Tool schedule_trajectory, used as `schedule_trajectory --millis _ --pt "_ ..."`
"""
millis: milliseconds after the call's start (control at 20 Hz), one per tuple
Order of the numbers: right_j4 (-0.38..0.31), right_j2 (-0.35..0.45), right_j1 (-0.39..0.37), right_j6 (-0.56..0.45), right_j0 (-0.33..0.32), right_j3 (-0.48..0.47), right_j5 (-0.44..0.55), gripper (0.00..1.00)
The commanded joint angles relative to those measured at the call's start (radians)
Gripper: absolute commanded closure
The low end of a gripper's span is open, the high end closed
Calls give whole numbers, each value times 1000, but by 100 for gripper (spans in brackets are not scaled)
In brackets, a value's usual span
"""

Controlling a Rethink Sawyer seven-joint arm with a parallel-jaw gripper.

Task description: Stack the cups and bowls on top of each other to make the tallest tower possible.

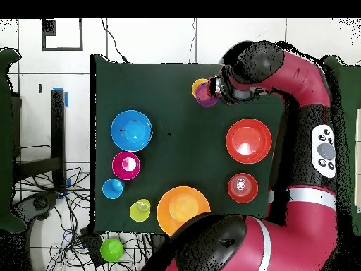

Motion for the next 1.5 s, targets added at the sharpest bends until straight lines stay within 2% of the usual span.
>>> schedule_trajectory --millis 50,750,1050,1500 --pt "-82 101 11 -288 8 -32 41 100" --pt "-108 123 33 -287 5 -27 -31 100" --pt "-114 127 25 -287 -3 19 -80 100" --pt "-130 141 52 -310 0 -56 -33 100"
